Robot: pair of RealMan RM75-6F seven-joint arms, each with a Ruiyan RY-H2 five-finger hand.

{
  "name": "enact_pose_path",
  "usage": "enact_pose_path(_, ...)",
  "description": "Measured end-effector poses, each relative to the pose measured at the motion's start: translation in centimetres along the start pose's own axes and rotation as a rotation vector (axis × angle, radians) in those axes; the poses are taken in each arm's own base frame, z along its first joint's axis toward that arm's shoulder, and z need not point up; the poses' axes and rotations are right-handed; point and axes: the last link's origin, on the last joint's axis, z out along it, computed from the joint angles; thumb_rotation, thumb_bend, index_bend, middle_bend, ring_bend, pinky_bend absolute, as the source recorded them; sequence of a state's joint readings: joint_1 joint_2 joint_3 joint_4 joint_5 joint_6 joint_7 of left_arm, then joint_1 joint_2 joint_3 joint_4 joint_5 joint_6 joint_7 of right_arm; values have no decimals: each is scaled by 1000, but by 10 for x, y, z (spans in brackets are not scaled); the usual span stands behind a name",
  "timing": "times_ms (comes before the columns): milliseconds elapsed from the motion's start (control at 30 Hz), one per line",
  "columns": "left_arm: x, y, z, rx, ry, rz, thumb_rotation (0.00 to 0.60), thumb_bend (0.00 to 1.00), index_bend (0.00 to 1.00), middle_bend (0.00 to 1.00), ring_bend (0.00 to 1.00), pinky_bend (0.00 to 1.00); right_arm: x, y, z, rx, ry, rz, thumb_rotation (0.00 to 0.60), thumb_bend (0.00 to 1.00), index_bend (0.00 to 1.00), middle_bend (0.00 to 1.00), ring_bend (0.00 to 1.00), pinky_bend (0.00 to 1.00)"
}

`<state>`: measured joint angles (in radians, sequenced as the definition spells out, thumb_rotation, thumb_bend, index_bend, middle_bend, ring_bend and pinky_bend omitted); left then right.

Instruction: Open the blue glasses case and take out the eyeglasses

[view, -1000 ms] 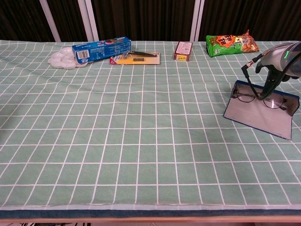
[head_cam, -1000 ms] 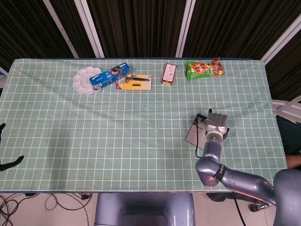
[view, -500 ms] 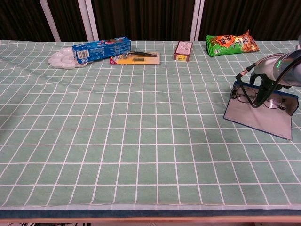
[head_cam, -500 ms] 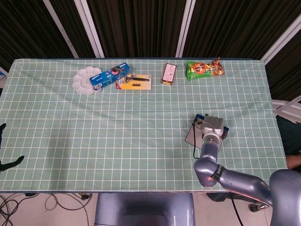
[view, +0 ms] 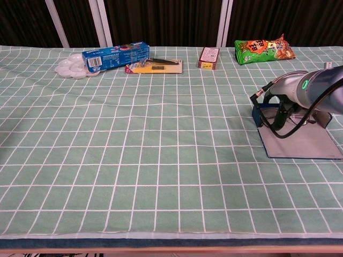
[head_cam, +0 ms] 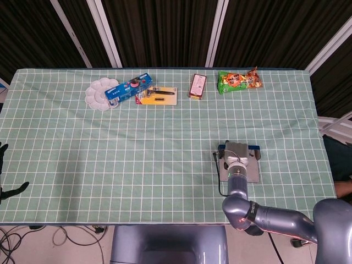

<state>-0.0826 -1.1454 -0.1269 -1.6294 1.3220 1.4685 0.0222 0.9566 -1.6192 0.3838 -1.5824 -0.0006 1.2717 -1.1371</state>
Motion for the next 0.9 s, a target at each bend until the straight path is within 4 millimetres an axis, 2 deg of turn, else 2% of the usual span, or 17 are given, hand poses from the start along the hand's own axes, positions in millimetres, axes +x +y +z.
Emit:
enact_pose_path(200,1,-1,0,2,3,-4,600,8,0,0,0,0,0,-2,-3,17,20,5,600,451,203,988,1000,978)
enact_pose_path(433,0,0,0,0,6,1,600,8,0,0,0,0,13,-3,-3,49,98,11,600,450,213,988,1000,978)
enact_pose_path(667,0,-1,1,-5,20,19,600,9,0,0,0,0,28,15,3,33,151,29,600,444,354,988,1000,978)
enact_pose_path(900,-1,-2,0,-10,35,47,600,10,0,0,0,0,29,30,7,27,142,55,600,442,380,988,1000,978)
